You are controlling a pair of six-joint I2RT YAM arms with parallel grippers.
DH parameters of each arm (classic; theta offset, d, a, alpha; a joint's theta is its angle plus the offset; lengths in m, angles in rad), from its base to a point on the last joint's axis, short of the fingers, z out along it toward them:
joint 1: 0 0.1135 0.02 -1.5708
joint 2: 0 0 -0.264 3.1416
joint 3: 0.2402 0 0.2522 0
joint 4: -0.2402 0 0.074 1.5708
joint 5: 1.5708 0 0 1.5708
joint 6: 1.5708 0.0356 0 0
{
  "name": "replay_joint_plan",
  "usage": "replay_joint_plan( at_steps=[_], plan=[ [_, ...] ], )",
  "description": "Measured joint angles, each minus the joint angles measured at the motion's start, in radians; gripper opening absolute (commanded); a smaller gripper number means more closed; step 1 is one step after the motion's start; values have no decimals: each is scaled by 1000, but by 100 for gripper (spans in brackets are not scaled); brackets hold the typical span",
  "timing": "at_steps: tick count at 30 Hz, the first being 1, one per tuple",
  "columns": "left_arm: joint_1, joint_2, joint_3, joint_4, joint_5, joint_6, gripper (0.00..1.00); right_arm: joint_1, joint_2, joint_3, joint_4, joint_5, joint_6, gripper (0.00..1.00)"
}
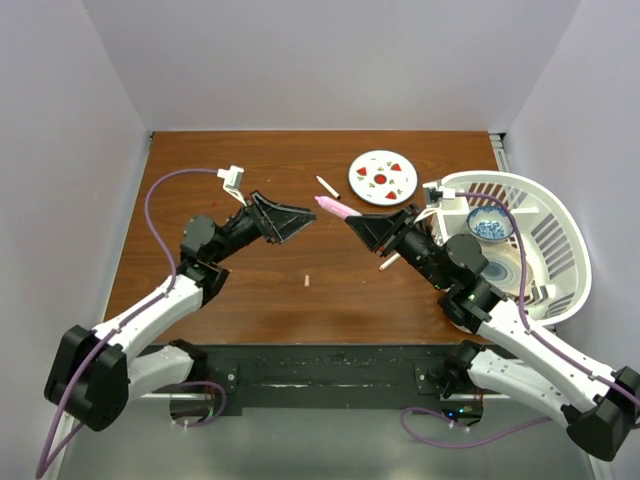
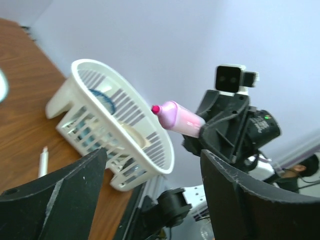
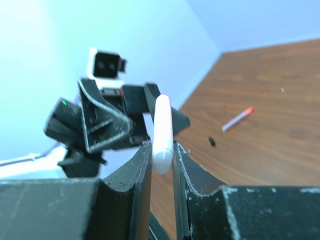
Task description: Insert the pens into the pen caps
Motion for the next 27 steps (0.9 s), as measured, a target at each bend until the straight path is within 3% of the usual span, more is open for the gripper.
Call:
replay_joint_plan(
  at_steps=[5,11,18,19,22,23,24,27],
  plan=[
    [-48,52,-14,208,-14,-81,64,0,27,0,72,11,23,0],
    [-75,114,-6,347,-39,-115,52,0,45,-5,108,7,53,0],
    [-100,194,33,409,-60,-133,51,3,45,-32,153,-14,84,0],
    [-101,199,34,414,-62,-137,48,4,45,-38,156,-16,87,0],
    [-104,208,34,425,-74,-141,24,5,43,-54,163,-20,100,0],
    [-104,209,35,427,-80,-145,7,6,42,-58,170,-24,104,0],
    [-104,210,35,430,-85,-147,0,8,41,-62,176,-34,108,0],
    [-105,210,39,460,-79,-160,0,8,40,-66,175,-61,116,28]
  ],
)
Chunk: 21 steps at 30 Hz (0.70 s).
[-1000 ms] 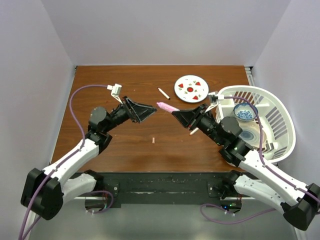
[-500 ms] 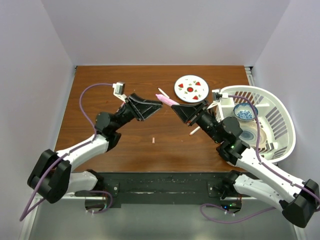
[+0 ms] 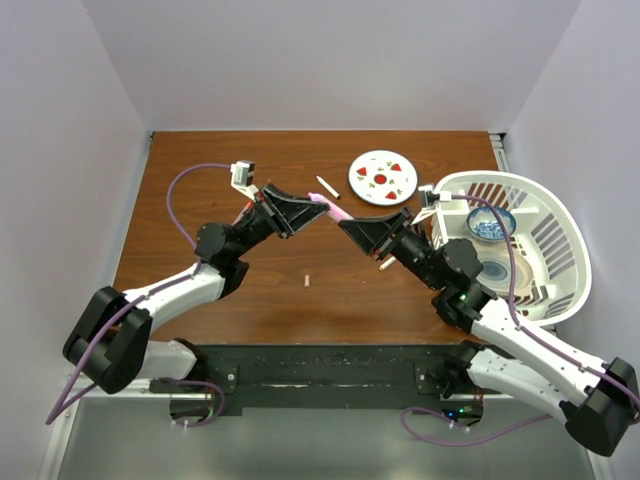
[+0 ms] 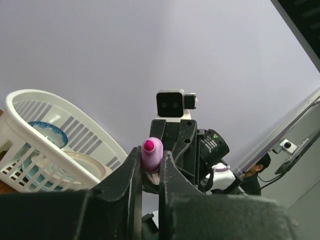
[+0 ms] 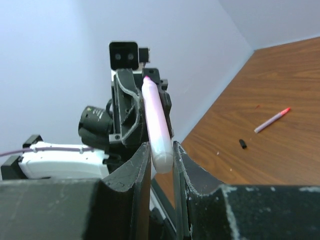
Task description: Insert the pens into the pen caps
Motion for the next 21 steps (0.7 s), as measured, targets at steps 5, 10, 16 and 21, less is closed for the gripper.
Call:
replay_joint_plan(
  at_steps=[5,10,16,21],
  plan=[
    [0,-1,11,-7,91,23,0,-2,-25,49,-167,-77,-48,62],
    [0,-51,40,-161,244,123,0,0,-57,172,-470,-170,-172,63],
    [0,-163,117,-493,405,346,0,0,-54,316,-686,-291,-291,47],
    [0,-182,185,-645,494,445,0,0,-13,339,-739,-402,-335,48]
  ],
)
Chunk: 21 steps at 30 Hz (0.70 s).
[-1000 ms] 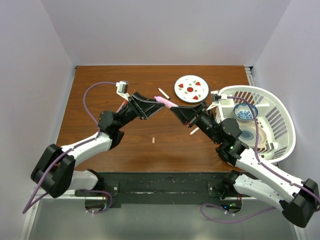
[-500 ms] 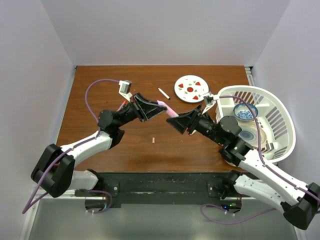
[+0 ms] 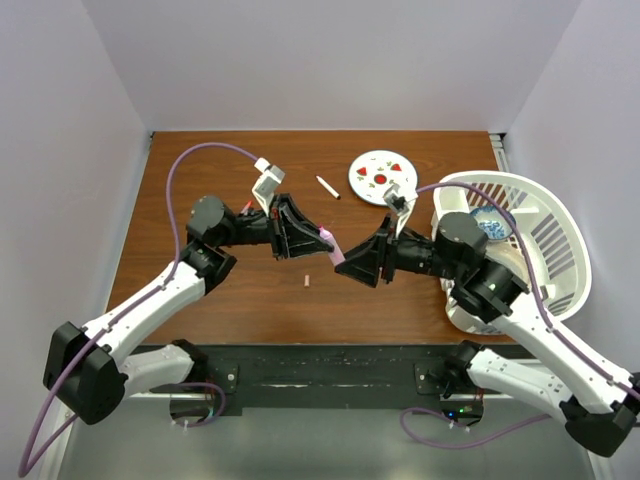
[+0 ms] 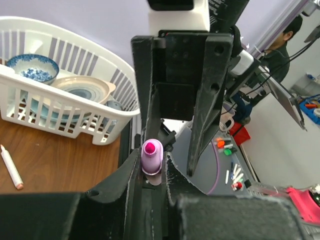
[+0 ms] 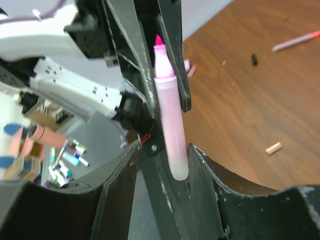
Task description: Insert the pens into the pen caps
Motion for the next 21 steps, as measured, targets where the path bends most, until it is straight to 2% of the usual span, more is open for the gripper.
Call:
replay_joint_plan(
  at_steps=[4,5,7,8,9,10,13,17,18,21],
  plan=[
    [0,0,6,-56,31,24,0,0,47,-13,-8,-54,0,46],
    [0,0,6,-65,36,26,0,0,51,-21,-6,-60,2,31],
    [0,0,6,-72,43,26,0,0,53,-33,-5,-69,1,15],
    [0,0,6,-72,51,24,0,0,54,-37,-3,-71,5,1],
    [0,0,6,-73,54,24,1,0,54,-41,0,-79,1,0],
    [0,0,6,-79,56,16,18,0,53,-45,10,-89,-3,0],
    [2,1,7,-91,64,8,52,2,45,-63,32,-96,-7,0],
    [1,1,37,-202,1,75,70,2,28,-95,60,-64,28,0],
    [0,1,51,-248,-31,95,79,2,22,-100,61,-50,34,0],
    [1,-7,97,-404,-175,146,92,2,-1,-106,47,16,50,0]
  ],
)
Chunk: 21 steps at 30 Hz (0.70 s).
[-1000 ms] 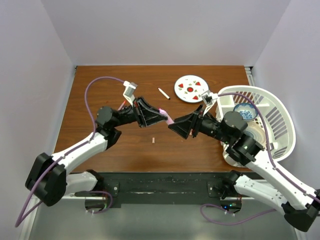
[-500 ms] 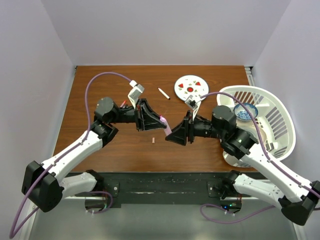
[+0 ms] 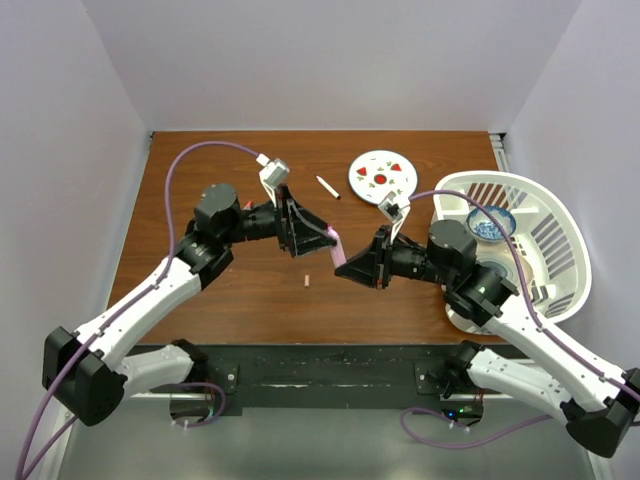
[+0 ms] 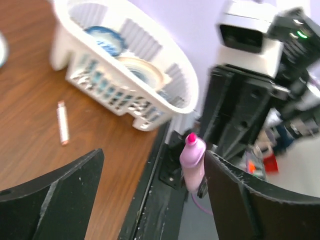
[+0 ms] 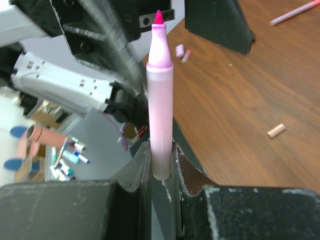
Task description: Insert the pens into the pen caps
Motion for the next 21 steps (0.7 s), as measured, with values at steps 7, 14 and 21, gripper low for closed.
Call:
replay_joint_plan(
  at_steps=[7,14,21],
  plan=[
    [14,-148,56,-382,-581,-26,90,-2,-37,0,-60,130,14,0],
    [180,-289,65,-742,-1125,-206,78,-2,-39,12,-91,169,23,0],
    [571,-85,52,-1053,-1300,-381,74,-2,-35,24,-102,171,34,0]
  ],
)
